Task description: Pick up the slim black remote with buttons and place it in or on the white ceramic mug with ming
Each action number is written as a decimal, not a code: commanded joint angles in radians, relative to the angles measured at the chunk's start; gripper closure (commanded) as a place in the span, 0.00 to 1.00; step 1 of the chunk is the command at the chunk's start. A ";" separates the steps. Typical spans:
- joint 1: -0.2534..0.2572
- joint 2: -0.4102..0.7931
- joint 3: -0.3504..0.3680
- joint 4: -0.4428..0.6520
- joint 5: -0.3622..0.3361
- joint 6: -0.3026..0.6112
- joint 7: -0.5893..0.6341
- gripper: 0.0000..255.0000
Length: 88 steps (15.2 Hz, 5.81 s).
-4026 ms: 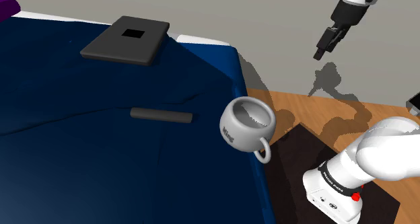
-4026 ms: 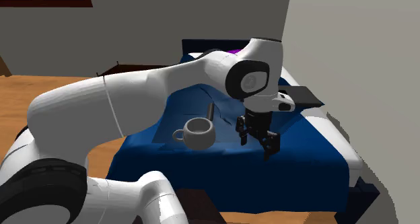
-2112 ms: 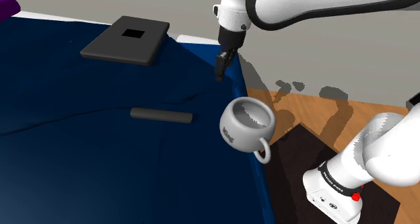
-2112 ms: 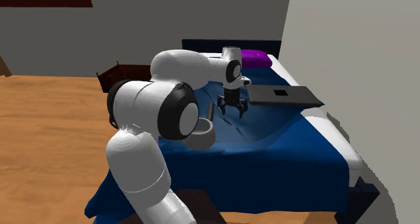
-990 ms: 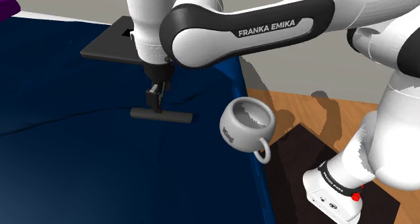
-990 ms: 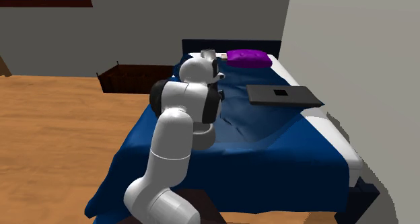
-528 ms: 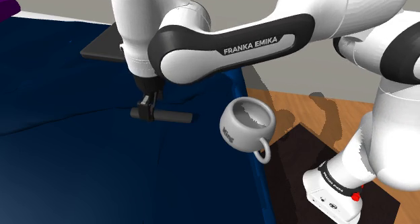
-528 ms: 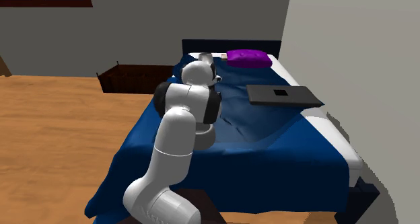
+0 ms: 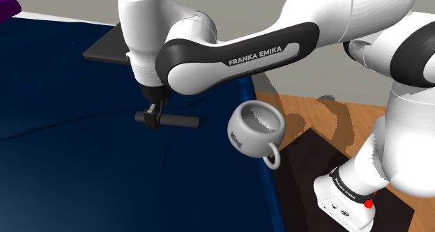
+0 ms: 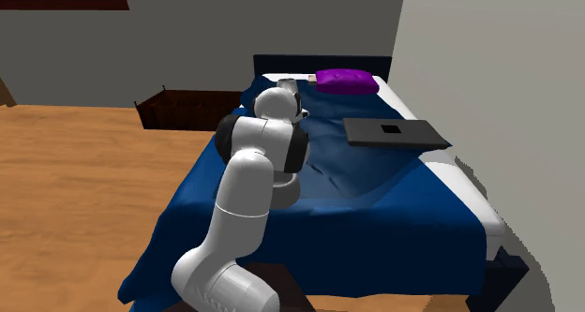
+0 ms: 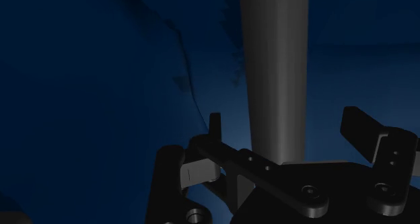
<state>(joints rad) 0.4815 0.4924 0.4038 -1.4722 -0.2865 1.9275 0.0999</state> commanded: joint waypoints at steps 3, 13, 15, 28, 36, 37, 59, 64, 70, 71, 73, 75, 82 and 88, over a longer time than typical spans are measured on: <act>0.000 0.000 0.000 0.000 0.000 0.000 0.000 1.00; 0.000 -0.003 0.001 0.009 0.002 -0.011 -0.002 1.00; 0.001 -0.008 0.003 0.028 0.005 -0.035 -0.006 1.00; 0.017 -0.019 0.010 0.187 0.018 -0.202 -0.030 1.00; 0.039 0.000 0.010 0.327 0.013 -0.320 -0.043 1.00; 0.043 0.005 0.010 0.348 0.012 -0.336 -0.045 1.00; -0.098 -0.682 0.007 -0.417 0.281 -0.198 -0.152 1.00; -0.077 -0.898 -0.032 -0.619 0.351 -0.199 -0.202 1.00; -0.058 -0.998 -0.048 -0.743 0.378 -0.172 -0.218 1.00; -0.057 -0.998 -0.047 -0.757 0.379 -0.159 -0.218 1.00; -0.056 -0.999 -0.044 -0.784 0.381 -0.132 -0.217 1.00; -0.055 -0.998 -0.041 -0.811 0.382 -0.106 -0.216 1.00; -0.053 -0.995 -0.035 -0.854 0.385 -0.060 -0.213 1.00; -0.053 -0.996 -0.036 -0.854 0.385 -0.059 -0.213 0.00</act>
<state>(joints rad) 0.4289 -0.5037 0.3681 -2.3261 0.0988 1.8682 -0.1136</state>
